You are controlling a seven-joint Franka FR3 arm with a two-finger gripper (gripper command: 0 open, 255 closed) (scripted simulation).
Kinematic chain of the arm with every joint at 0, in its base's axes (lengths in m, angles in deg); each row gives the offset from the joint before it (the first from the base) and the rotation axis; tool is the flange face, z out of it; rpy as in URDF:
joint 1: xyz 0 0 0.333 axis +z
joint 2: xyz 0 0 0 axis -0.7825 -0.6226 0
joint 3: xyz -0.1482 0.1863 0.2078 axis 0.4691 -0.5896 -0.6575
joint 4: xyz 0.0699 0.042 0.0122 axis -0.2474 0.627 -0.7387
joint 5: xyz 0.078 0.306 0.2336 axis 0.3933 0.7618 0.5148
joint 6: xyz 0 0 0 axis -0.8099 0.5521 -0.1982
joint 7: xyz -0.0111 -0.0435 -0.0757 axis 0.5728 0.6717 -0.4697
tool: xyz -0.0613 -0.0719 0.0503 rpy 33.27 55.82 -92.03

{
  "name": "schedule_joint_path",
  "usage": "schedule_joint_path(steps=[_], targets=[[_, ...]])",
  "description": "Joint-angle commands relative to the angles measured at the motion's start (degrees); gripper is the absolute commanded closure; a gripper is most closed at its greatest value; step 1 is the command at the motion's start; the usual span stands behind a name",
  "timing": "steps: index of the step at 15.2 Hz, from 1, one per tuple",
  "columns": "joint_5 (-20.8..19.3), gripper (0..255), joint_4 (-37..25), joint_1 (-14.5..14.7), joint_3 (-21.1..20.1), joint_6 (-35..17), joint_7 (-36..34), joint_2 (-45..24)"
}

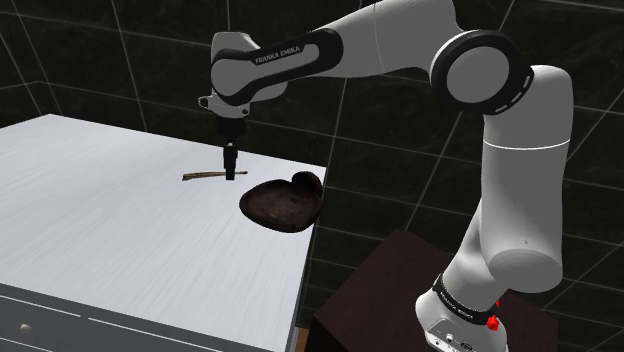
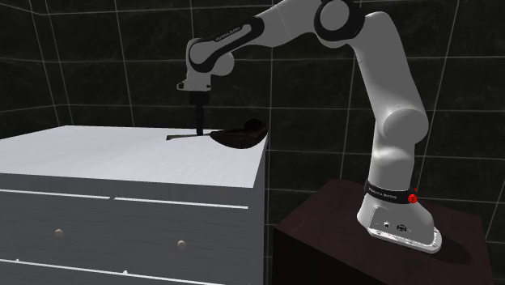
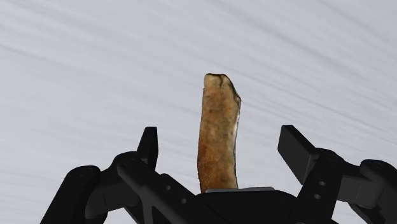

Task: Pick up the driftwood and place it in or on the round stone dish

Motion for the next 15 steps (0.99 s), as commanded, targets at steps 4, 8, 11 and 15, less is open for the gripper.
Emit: schedule_joint_path(steps=[4, 8, 11, 15], targets=[[0.0, 255, 0.01, 0.0, 0.0, -0.03, 0.0, -0.01], [0.02, 255, 0.47, 0.04, -0.03, -0.09, -0.07, 0.4], [0.03, 255, 0.52, -0.03, 0.0, -0.12, 0.05, 0.4], [-0.02, 255, -0.91, -0.01, 0.01, 1.31, -0.12, 0.42]])
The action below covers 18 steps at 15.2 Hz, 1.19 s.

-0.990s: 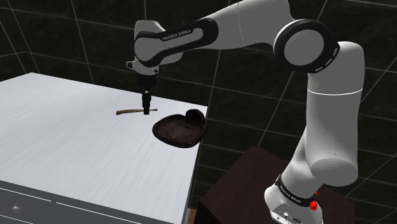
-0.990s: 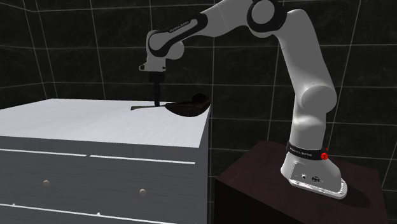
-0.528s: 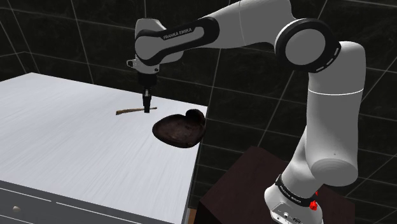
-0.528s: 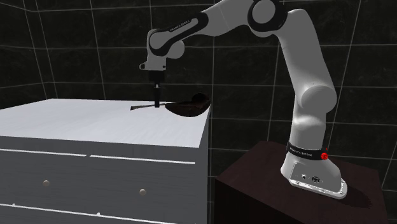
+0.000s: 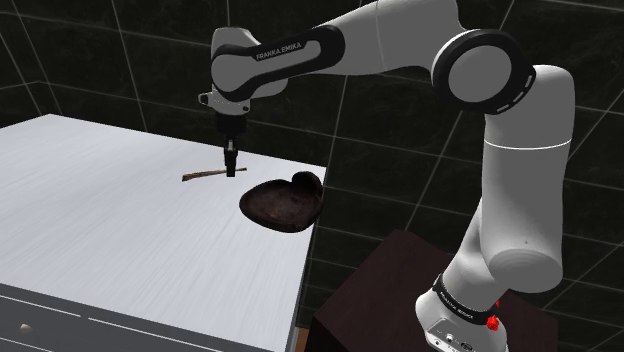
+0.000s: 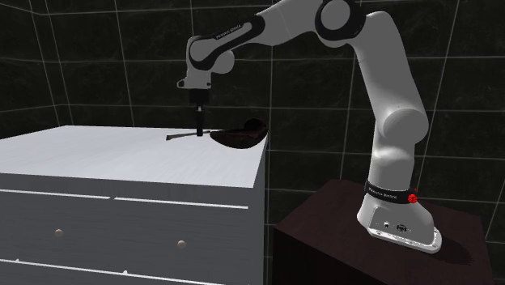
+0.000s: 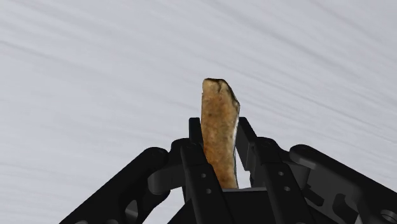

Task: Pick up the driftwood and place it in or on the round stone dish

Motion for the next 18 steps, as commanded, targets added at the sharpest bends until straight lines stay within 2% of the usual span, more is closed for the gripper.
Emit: schedule_joint_path(steps=[1, 18], targets=[[-0.01, 255, -0.91, 0.06, -0.05, 1.21, -0.16, 0.19], [-0.22, 255, -11.95, 0.02, -0.08, 13.61, -1.33, 1.6]])
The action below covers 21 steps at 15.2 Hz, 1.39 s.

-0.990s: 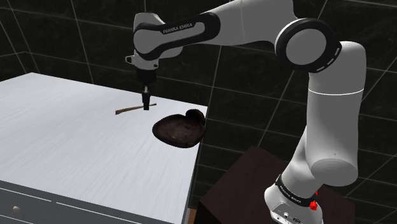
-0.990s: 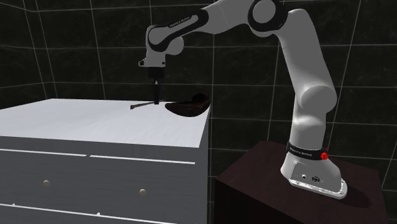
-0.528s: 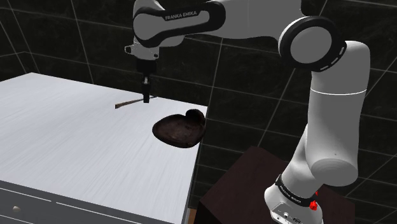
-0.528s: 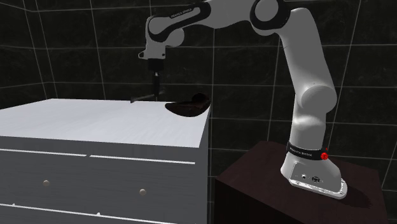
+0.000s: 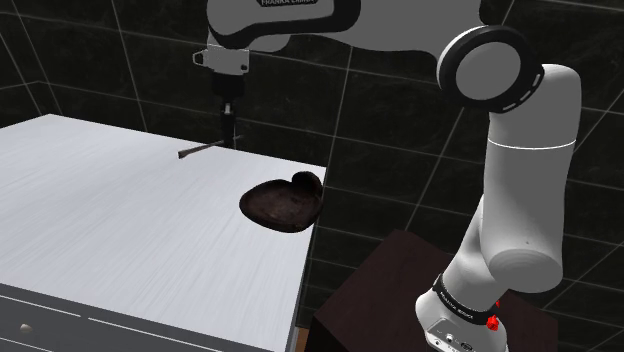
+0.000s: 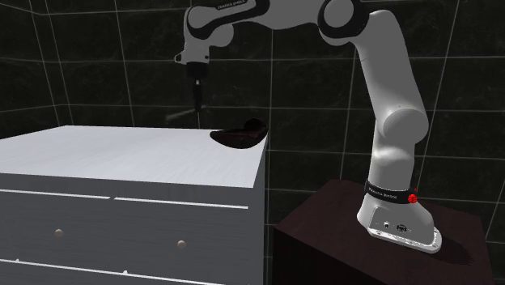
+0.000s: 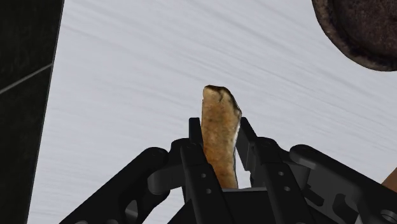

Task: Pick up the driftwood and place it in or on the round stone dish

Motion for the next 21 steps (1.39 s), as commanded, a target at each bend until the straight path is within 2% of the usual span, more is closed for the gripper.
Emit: schedule_joint_path(steps=[1, 11, 15, 21], targets=[[-0.02, 255, -1.49, 0.01, -0.01, 1.55, -0.17, 0.05], [-0.18, 255, -10.3, 0.09, -0.06, 9.1, -0.92, -1.18], [0.7, 255, 5.67, 0.08, -0.36, 4.52, -0.98, 10.26], [2.08, 255, 23.39, 0.49, -0.85, 1.28, -1.38, 24.88]])
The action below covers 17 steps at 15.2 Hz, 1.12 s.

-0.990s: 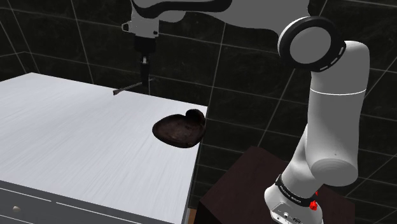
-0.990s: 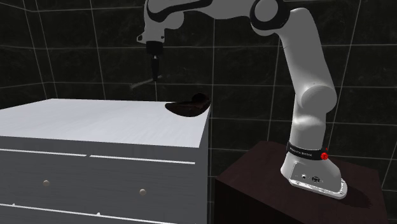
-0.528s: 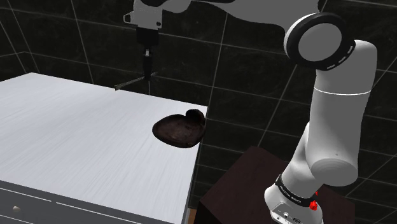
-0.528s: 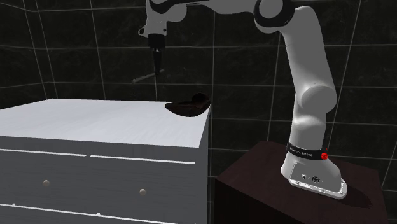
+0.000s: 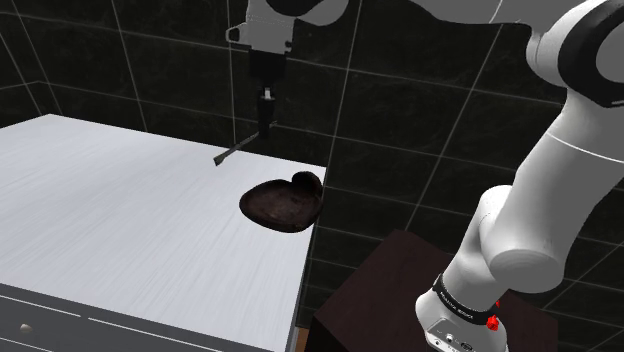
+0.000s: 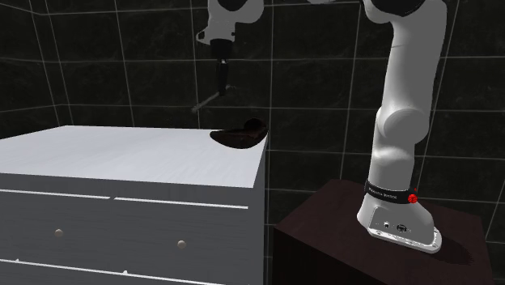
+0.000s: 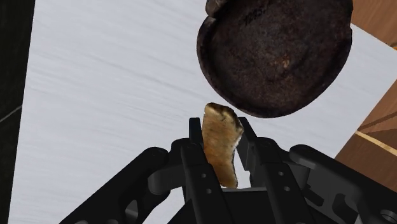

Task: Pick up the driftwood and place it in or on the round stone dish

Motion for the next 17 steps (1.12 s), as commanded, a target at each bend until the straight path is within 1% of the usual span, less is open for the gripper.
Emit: schedule_joint_path(steps=[1, 8, 17], targets=[[0.48, 255, 5.31, 0.19, -0.17, -0.71, -0.18, 4.67], [2.27, 255, 20.59, 1.28, -0.86, -0.24, -1.3, 20.64], [2.63, 255, 27.41, 1.4, -1.19, -7.12, -0.55, 20.53]])
